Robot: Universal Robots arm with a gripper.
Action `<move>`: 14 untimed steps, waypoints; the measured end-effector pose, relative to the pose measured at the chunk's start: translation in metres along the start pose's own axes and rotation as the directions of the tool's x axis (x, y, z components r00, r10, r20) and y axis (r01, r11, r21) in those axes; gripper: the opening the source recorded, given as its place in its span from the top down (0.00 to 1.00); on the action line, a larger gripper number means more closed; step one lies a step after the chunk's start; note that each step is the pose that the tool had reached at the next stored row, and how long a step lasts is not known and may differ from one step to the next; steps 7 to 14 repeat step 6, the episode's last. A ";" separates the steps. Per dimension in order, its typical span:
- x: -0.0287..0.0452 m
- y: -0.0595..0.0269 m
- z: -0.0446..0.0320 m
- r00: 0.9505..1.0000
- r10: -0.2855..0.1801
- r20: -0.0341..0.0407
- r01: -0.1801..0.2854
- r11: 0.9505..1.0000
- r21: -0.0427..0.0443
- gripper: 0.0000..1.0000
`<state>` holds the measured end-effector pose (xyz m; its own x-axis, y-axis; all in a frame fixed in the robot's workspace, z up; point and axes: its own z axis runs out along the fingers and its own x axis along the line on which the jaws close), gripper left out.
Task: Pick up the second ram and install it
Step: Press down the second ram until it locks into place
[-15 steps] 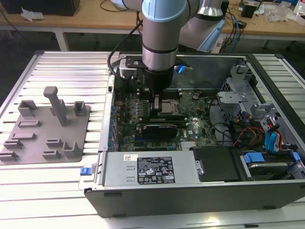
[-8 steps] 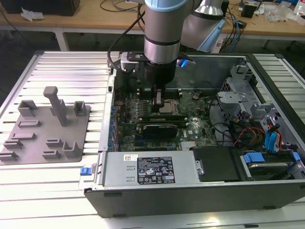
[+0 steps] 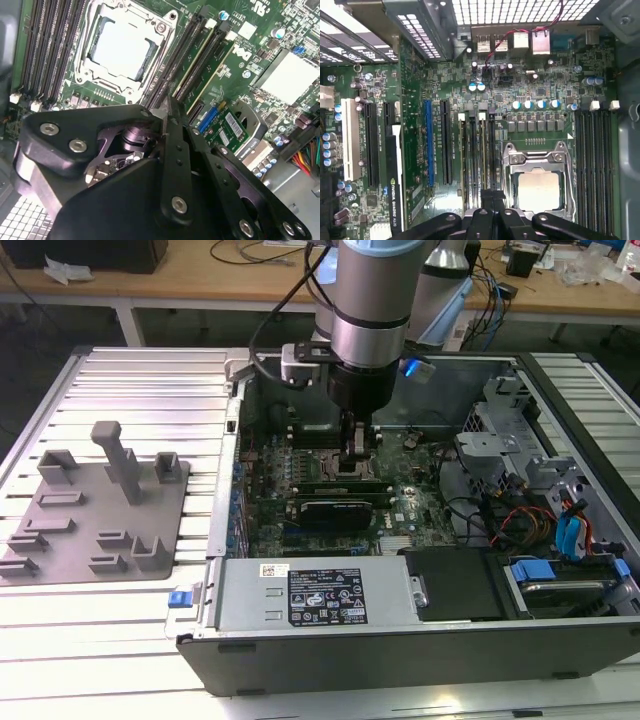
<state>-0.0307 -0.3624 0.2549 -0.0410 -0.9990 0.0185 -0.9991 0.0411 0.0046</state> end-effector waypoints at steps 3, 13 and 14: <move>0.0000 0.0000 -0.0002 1.000 0.000 0.000 0.000 1.000 0.000 0.92; 0.0000 0.0000 -0.0004 1.000 0.000 0.000 0.000 1.000 0.000 0.92; 0.0000 0.0000 -0.0004 1.000 0.000 0.000 0.000 1.000 0.000 0.92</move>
